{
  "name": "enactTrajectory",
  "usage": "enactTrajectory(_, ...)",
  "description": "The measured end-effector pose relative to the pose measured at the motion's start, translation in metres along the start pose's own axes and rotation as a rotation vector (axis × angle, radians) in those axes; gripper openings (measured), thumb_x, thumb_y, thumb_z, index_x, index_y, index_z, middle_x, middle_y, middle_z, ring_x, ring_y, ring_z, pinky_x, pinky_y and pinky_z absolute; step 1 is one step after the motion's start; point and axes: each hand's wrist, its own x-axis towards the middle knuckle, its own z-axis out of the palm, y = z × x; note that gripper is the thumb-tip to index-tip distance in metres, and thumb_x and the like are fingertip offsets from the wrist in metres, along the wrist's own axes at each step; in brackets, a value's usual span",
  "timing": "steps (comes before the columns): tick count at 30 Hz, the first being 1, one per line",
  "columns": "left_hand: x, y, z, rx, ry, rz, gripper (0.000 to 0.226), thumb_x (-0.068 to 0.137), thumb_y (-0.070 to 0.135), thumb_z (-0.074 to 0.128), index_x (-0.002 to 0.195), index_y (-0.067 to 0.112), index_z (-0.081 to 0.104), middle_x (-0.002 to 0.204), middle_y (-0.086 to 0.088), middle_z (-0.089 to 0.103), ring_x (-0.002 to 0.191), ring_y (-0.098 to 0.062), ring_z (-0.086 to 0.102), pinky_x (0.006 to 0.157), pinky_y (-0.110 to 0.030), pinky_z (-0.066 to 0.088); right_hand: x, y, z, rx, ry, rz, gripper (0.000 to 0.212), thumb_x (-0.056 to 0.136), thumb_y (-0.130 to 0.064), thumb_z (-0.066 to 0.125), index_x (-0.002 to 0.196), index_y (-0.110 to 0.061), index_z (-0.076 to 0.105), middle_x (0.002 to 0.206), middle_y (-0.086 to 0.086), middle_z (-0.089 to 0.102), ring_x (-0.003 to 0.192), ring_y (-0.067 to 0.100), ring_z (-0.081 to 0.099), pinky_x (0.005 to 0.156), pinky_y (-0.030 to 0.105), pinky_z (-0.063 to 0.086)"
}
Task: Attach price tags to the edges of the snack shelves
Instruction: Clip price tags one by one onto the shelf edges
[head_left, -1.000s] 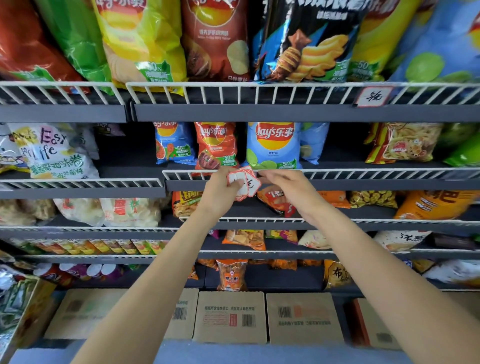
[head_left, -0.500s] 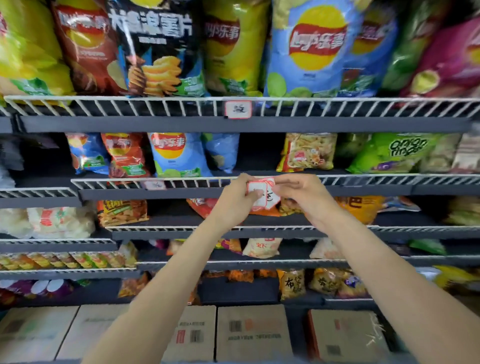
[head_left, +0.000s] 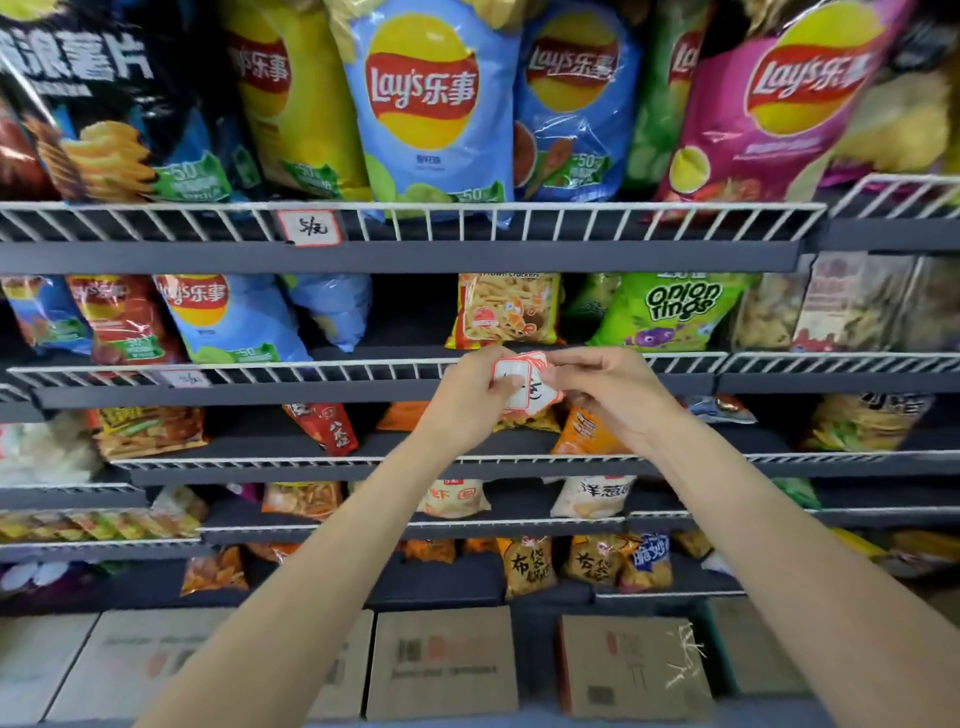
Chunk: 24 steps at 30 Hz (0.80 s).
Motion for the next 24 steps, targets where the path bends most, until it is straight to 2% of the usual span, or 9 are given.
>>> enactTrajectory(3,0.011,0.002,0.011,-0.013,0.040,-0.024,0.028,0.096,0.016,0.047,0.123,0.010,0.054,0.114,-0.008,0.062,0.099,-0.022,0.058,0.075,-0.025,0.040,0.005,0.007,-0.019,-0.040,0.064,-0.019,0.012,0.080,-0.010,0.070,0.077,-0.022,0.073,0.069,-0.003,0.067,0.061,0.006,0.052,0.051,0.016,0.039)
enactTrajectory(5,0.016,0.005,0.020,-0.042,0.071,-0.065,0.029,0.096,0.015,0.047,0.124,0.009,0.054,0.119,-0.010,0.061,0.107,-0.026,0.057,0.081,-0.029,0.042,0.009,0.010,-0.034,-0.039,0.122,-0.044,0.013,0.083,-0.012,0.067,0.077,-0.022,0.071,0.072,0.003,0.062,0.060,0.008,0.050,0.046,0.014,0.038)
enactTrajectory(8,0.024,0.011,0.034,-0.016,0.048,-0.106,0.030,0.097,0.016,0.046,0.125,0.008,0.052,0.117,-0.013,0.061,0.105,-0.030,0.057,0.075,-0.027,0.038,0.016,0.013,-0.056,-0.183,0.196,-0.131,0.011,0.087,-0.010,0.063,0.081,-0.018,0.067,0.067,-0.002,0.059,0.052,-0.002,0.050,0.044,0.007,0.036)
enactTrajectory(12,0.037,0.015,0.059,0.010,-0.016,-0.190,0.037,0.097,0.015,0.046,0.133,0.007,0.046,0.124,-0.015,0.059,0.097,-0.025,0.060,0.076,-0.026,0.043,0.034,0.021,-0.084,-0.484,0.229,-0.262,0.005,0.090,-0.011,0.060,0.085,-0.013,0.061,0.065,0.002,0.061,0.048,0.000,0.053,0.042,0.007,0.035)
enactTrajectory(14,0.042,0.018,0.073,0.027,-0.070,-0.228,0.039,0.096,0.016,0.047,0.134,0.008,0.046,0.130,-0.013,0.056,0.111,-0.027,0.056,0.088,-0.029,0.042,0.041,0.027,-0.097,-0.642,0.216,-0.331,0.008,0.089,-0.010,0.060,0.084,-0.015,0.057,0.070,0.007,0.066,0.053,0.000,0.060,0.049,0.013,0.043)
enactTrajectory(17,0.048,0.026,0.092,0.012,-0.107,-0.273,0.036,0.095,0.011,0.049,0.131,0.006,0.050,0.129,-0.013,0.057,0.120,-0.029,0.052,0.092,-0.029,0.040,0.048,0.034,-0.113,-0.824,0.224,-0.408,0.006,0.088,-0.011,0.060,0.087,-0.016,0.057,0.083,0.007,0.072,0.077,0.019,0.067,0.068,0.032,0.053)
enactTrajectory(21,0.059,0.034,0.105,-0.027,-0.078,-0.347,0.036,0.094,0.011,0.050,0.128,0.000,0.049,0.130,-0.018,0.055,0.122,-0.033,0.049,0.095,-0.033,0.039,0.053,0.039,-0.121,-0.968,0.248,-0.520,0.014,0.091,-0.016,0.057,0.102,-0.015,0.065,0.095,0.004,0.072,0.083,0.022,0.066,0.067,0.033,0.054)
enactTrajectory(23,0.063,0.034,0.108,-0.046,-0.076,-0.372,0.020,0.093,0.011,0.051,0.111,0.004,0.057,0.118,-0.019,0.059,0.113,-0.033,0.053,0.086,-0.033,0.040,0.054,0.041,-0.119,-0.958,0.236,-0.561,0.015,0.092,-0.017,0.056,0.103,-0.014,0.066,0.091,0.006,0.072,0.079,0.023,0.067,0.065,0.035,0.055)
enactTrajectory(24,0.062,0.035,0.108,-0.049,-0.090,-0.379,0.019,0.094,0.011,0.051,0.111,0.007,0.057,0.119,-0.017,0.057,0.115,-0.030,0.052,0.088,-0.032,0.040,0.055,0.042,-0.118,-0.957,0.229,-0.583,0.014,0.092,-0.017,0.056,0.101,-0.013,0.066,0.087,0.008,0.072,0.076,0.024,0.067,0.064,0.036,0.055)
